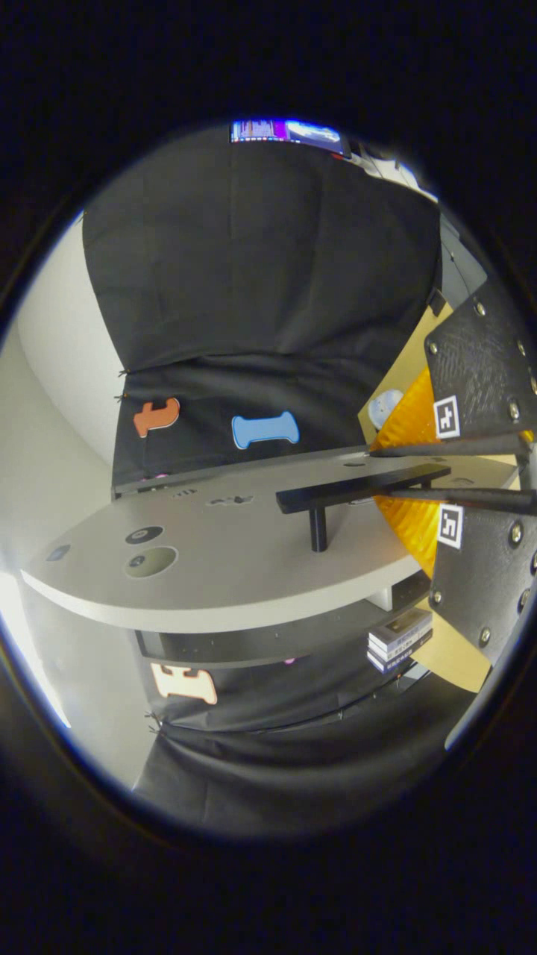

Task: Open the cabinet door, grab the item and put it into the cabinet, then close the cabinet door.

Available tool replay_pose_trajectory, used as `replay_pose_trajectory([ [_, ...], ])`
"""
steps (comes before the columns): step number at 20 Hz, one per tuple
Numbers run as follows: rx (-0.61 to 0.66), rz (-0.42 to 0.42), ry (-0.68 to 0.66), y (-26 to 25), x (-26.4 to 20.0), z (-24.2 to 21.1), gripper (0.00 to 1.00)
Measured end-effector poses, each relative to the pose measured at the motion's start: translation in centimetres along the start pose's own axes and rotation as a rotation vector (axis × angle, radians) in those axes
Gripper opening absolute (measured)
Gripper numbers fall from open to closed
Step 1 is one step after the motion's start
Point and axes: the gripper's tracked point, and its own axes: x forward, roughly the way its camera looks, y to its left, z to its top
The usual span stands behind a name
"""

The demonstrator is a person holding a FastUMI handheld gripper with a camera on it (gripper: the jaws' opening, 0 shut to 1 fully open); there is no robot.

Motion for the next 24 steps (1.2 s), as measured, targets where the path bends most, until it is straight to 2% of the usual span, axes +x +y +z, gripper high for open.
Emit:
replay_pose_trajectory([
  [4, -0.029, 0.020, -0.021, -3.2, 0.6, 0.7, 0.18],
  [13, 0.020, 0.211, -0.021, -9.9, 2.9, 2.1, 0.16],
  [20, 0.034, 0.342, -0.012, -11.8, 4.4, 2.7, 0.16],
  [21, 0.041, 0.355, -0.006, -11.7, 4.2, 2.7, 0.22],
  [24, 0.028, 0.337, -0.013, -11.9, 4.3, 2.6, 0.24],
])
